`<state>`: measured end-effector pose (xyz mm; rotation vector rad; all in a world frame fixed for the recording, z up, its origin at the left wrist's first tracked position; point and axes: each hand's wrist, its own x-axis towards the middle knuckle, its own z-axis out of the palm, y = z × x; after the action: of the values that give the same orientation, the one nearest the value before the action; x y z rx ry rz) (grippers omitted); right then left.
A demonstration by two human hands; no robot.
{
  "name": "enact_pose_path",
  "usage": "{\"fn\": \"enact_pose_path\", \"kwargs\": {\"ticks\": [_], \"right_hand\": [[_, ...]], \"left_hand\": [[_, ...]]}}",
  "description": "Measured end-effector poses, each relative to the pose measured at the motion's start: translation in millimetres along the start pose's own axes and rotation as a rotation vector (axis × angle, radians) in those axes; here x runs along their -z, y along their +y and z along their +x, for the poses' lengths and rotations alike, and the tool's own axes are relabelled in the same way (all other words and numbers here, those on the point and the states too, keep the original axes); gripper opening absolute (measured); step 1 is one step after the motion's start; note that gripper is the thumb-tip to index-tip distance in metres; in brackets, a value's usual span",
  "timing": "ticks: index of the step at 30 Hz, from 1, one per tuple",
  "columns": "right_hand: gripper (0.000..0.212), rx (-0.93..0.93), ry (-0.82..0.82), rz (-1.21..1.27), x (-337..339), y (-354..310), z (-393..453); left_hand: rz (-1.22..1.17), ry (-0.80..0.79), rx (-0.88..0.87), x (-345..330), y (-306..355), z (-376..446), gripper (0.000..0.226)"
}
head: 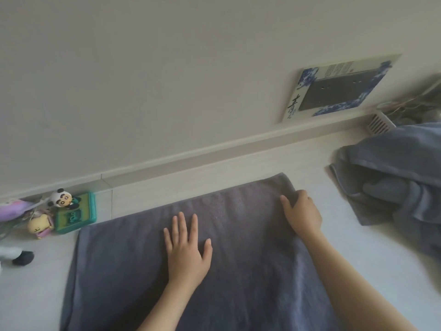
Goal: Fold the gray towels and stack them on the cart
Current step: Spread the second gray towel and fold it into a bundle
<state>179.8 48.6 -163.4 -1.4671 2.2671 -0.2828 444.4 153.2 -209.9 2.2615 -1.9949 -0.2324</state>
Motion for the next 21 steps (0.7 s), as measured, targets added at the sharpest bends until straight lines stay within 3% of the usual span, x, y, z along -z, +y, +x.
{"fn": "enact_pose_path", "kwargs": {"ticks": [4, 9, 13, 15, 18, 21], "right_hand": [[0.040, -0.054, -0.120, -0.059, 13, 32, -20], [0.039, -0.063, -0.278, -0.008, 24, 71, -38], [0.032, -0.032, -0.097, -0.020, 17, 74, -56], [0.032, -0.003, 0.058, -0.117, 13, 74, -62], [0.045, 0.195, 0.224, -0.215, -1, 69, -82], [0.051, 0.512, 0.092, -0.271, -28, 73, -123]], "left_hand": [[0.064, -0.040, -0.159, -6, 10, -9, 0.069], [0.075, -0.036, -0.091, -7, 21, -9, 0.068], [0.111, -0.084, -0.206, -10, 30, -25, 0.067], [0.123, -0.085, -0.171, -9, 32, -22, 0.067], [0.084, -0.063, -0.142, -3, 44, -28, 0.067], [0.046, -0.079, -0.282, -4, 57, -61, 0.068]]}}
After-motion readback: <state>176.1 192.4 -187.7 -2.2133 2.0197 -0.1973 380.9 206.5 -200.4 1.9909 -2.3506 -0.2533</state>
